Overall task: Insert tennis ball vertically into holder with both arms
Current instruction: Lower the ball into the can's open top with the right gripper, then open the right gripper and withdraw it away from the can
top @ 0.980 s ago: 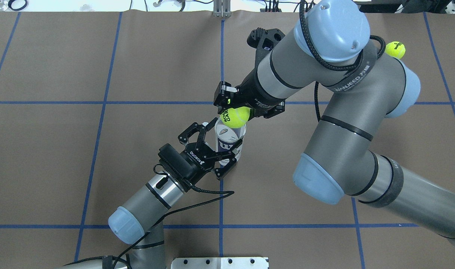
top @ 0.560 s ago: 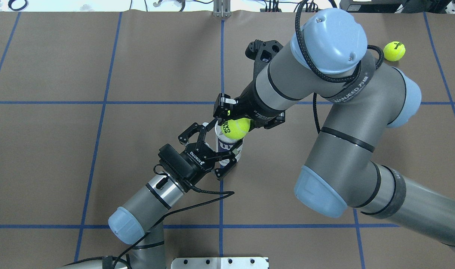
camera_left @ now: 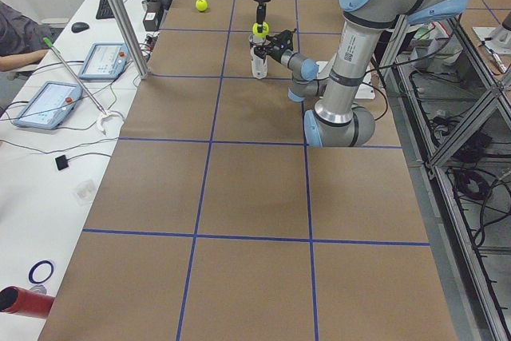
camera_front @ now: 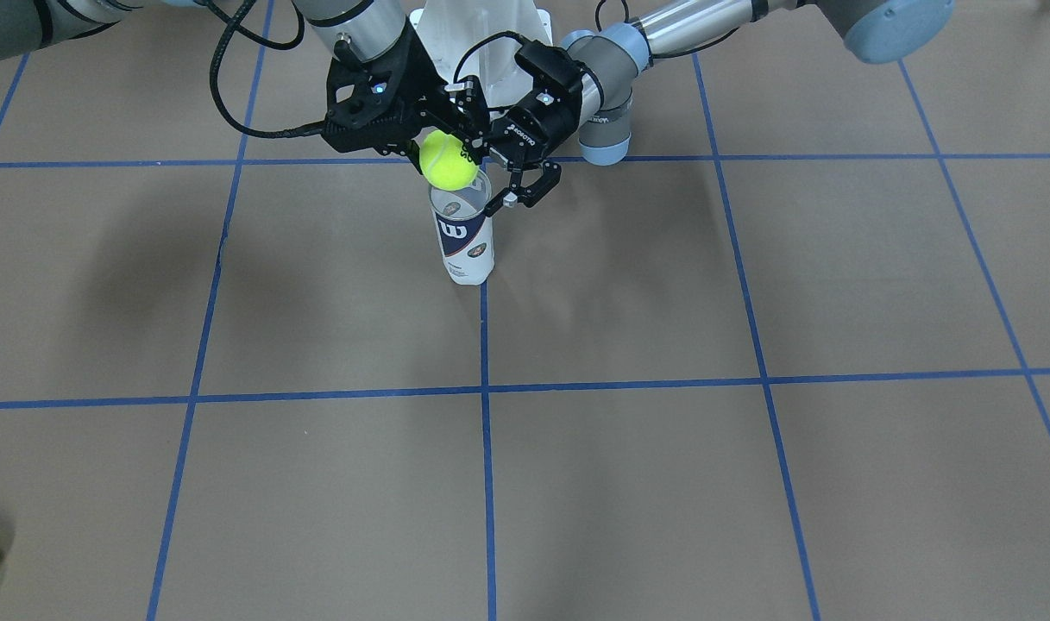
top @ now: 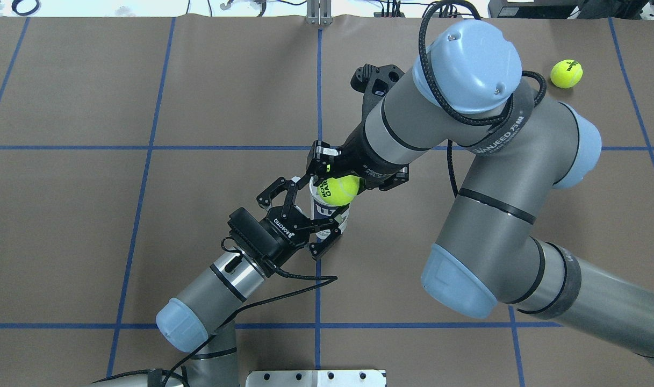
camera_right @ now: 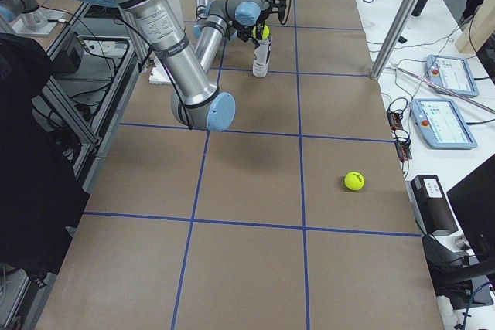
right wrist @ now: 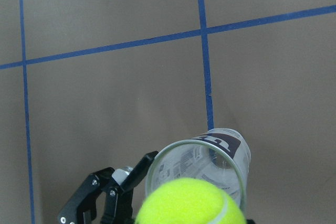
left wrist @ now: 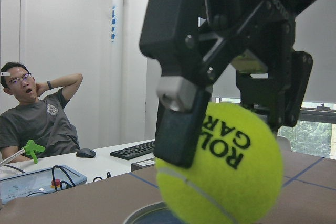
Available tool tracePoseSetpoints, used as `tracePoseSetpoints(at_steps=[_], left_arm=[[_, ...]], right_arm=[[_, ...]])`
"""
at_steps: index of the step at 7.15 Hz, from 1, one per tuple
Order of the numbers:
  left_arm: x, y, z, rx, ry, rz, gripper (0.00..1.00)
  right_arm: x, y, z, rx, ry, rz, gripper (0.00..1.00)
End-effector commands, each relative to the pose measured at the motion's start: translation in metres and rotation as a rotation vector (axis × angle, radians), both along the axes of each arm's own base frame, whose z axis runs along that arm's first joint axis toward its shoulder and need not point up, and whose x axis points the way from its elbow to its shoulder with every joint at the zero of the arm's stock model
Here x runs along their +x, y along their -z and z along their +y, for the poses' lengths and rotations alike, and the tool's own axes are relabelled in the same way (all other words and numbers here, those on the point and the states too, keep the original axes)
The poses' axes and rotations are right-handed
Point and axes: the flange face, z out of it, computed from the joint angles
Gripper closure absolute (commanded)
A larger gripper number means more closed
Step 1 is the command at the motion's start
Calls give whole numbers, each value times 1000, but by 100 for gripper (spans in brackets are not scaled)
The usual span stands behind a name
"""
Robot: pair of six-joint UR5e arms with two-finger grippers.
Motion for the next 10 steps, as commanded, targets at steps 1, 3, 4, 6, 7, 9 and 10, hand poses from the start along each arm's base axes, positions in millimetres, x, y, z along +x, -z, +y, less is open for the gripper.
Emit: tracePoseSetpoints(at_steps=[1, 3, 4, 6, 7, 9, 10], left_arm=[[0, -1, 0, 0, 0, -1, 16], [1, -1, 2, -1, -2, -1, 16], [2, 0, 3, -1, -5, 0, 16], [3, -1, 6, -5, -5, 0, 16], [3, -2, 7, -5, -6, 0, 16], [1, -6, 11, -3, -11, 13, 13], [0, -6, 10, -6, -8, 17, 13]], right_arm=[[-6, -2, 5, 8, -3, 8, 18], [-7, -2, 4, 7, -3, 9, 16], [-7, -2, 5, 7, -2, 9, 16], [-6, -4, 5, 7, -1, 10, 17], [0, -11, -1, 0, -11, 19, 17], [19, -16, -20, -5, -48, 24, 18], [26, -19, -27, -8, -56, 27, 18]])
